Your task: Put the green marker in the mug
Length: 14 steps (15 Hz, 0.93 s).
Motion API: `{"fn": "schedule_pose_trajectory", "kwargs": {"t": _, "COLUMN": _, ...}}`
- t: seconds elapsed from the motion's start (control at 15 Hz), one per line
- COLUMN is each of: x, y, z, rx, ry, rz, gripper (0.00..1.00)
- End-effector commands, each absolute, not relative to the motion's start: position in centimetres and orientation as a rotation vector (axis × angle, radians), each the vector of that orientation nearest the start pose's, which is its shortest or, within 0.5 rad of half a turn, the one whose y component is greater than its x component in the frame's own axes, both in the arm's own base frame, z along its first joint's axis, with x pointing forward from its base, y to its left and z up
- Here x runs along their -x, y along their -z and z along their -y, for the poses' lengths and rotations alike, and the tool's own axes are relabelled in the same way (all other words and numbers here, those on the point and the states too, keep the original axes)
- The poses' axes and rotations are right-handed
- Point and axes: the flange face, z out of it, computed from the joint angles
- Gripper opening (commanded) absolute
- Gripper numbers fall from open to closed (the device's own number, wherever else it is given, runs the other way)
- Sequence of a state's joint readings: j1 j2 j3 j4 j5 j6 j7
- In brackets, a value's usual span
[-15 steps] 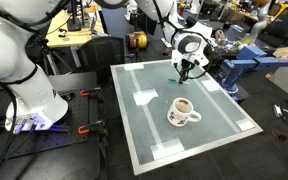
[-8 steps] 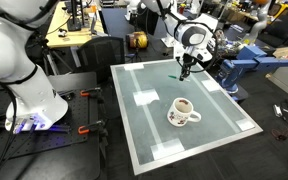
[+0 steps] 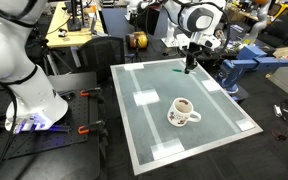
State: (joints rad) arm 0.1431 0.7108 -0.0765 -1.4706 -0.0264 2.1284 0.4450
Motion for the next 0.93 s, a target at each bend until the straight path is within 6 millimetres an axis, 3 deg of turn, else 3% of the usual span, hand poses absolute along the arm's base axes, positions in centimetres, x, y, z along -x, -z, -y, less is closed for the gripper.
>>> {"fn": "schedule_pose_trajectory", "kwargs": {"t": 0.0, "x": -71.0, "y": -26.2, "z": -5.3, "rx": 3.186, "ry": -0.061, "rz": -0.507, "gripper": 0.03}}
{"fn": "schedule_pose_trajectory", "kwargs": {"t": 0.07, "x": -71.0, "y": -26.6, "z": -5.2, "rx": 3.187, "ry": -0.059, "rz": -0.495, "gripper": 0.14}}
{"fn": "schedule_pose_trajectory", "kwargs": {"t": 0.33, "x": -70.9, "y": -25.9, "z": -5.3, "rx": 3.189, "ry": -0.072, "rz": -0.493, "gripper": 0.14}}
{"fn": "schedule_pose_trajectory", "kwargs": {"t": 0.4, "x": -71.1, "y": -25.7, "z": -5.3, "rx": 3.195, "ry": -0.054, "rz": -0.570, "gripper": 0.03}}
{"fn": "schedule_pose_trajectory", "kwargs": {"t": 0.47, "x": -71.3, "y": -25.8, "z": -5.0, "rx": 3.191, "ry": 0.010, "rz": -0.713, "gripper": 0.03}}
{"fn": "schedule_pose_trajectory", "kwargs": {"t": 0.87, "x": -71.9, "y": -25.7, "z": -3.9, "rx": 3.143, "ry": 0.245, "rz": -1.183, "gripper": 0.03}}
